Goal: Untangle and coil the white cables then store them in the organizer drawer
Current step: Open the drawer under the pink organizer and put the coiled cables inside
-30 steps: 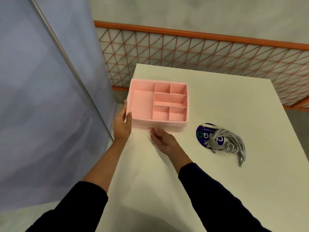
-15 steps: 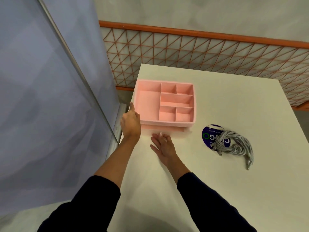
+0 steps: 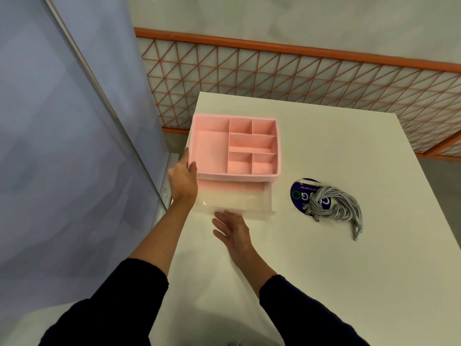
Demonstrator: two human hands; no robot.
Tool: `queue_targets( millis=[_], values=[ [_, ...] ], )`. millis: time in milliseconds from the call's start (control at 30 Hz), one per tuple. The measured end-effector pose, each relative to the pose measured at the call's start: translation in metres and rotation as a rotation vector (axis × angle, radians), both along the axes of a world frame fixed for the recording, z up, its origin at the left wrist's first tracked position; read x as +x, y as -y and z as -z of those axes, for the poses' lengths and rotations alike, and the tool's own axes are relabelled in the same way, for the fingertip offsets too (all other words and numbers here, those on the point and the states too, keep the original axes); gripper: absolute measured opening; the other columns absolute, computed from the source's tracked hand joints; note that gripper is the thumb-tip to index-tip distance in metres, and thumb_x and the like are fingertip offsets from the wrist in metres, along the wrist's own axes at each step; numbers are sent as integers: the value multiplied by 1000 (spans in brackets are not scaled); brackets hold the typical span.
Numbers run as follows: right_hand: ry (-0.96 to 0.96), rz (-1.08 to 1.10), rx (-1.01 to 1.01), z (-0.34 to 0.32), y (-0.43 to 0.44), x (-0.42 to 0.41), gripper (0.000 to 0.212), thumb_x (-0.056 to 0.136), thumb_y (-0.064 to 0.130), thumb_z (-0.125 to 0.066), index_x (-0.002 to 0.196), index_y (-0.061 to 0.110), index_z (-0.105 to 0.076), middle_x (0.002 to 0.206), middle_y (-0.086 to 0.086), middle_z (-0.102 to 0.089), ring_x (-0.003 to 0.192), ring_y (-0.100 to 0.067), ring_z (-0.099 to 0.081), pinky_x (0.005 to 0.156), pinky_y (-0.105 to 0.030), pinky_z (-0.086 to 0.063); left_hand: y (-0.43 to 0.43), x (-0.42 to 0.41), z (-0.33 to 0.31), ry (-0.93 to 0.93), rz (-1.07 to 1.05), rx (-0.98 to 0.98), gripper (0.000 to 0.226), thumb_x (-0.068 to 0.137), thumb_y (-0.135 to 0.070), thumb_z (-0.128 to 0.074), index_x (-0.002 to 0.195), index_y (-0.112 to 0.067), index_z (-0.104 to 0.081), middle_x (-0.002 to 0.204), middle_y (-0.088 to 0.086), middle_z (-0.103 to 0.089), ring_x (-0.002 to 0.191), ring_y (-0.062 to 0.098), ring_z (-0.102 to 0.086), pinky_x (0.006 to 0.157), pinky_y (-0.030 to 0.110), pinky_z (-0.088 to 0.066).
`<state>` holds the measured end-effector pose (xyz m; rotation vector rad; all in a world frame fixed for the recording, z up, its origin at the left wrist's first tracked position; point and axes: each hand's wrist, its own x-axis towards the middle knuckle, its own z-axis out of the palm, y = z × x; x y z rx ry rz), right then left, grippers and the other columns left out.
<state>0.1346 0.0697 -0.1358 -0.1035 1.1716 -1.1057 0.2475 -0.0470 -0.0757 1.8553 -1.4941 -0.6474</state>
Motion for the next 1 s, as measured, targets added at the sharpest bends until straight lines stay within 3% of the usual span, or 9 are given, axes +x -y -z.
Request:
queue_targets(
  millis=[100,233,333,500,700,900,1000],
  values=[
    [60,-36,25,-3,-5,-2,23,94,32,-46,105,16,-58,119,-8,-67,107,-24,-65,83,-35,-51,-4,4,-3,-65,46,-8,38,98,-20,-52,132,-2,-55,114,21,-66,104,35,-63,97,37,-46],
    [9,-92,72,-11,-12,3,40,91,51,-51,110,16,-57,110,-4,-71,96,-20,-68,86,-37,-50,-4,10,-5,-87,56,28,33,98,-18,-53,122,2,-62,108,24,-68,99,37,-62,81,27,-41],
    [-56,-105,96,-13,-19,6,34,93,44,-49,106,14,-59,103,-4,-73,89,-18,-68,82,-34,-49,-3,14,-5,-99,77,41,32,98,-17,-53,121,3,-63,108,24,-68,100,37,-62,77,26,-40],
    [-113,-117,127,-18,-24,3,33,93,36,-39,99,12,-62,101,-3,-74,85,-14,-67,79,-31,-47,-3,16,-4,-137,72,93,36,98,-23,-54,127,-2,-61,108,27,-67,101,38,-62,83,26,-40],
    [-127,-153,158,-20,-32,4,32,92,34,-38,94,14,-63,97,0,-74,86,-13,-66,77,-30,-45,0,19,-2,-216,16,138,37,96,-25,-57,127,-5,-62,111,26,-66,102,45,-61,90,47,-52],
    [-115,-142,180,-21,-34,11,32,91,35,-39,97,13,-61,99,-1,-74,85,-13,-67,75,-29,-45,-5,18,-4,-152,6,85,40,97,-24,-55,131,-3,-57,117,22,-66,108,36,-61,92,34,-44],
    [-115,-137,191,-21,-36,11,30,90,34,-41,96,13,-61,101,-3,-74,85,-14,-67,75,-28,-45,-9,15,-2,-150,-19,77,40,97,-24,-56,129,-1,-59,114,24,-66,107,37,-60,91,34,-43]
  ],
)
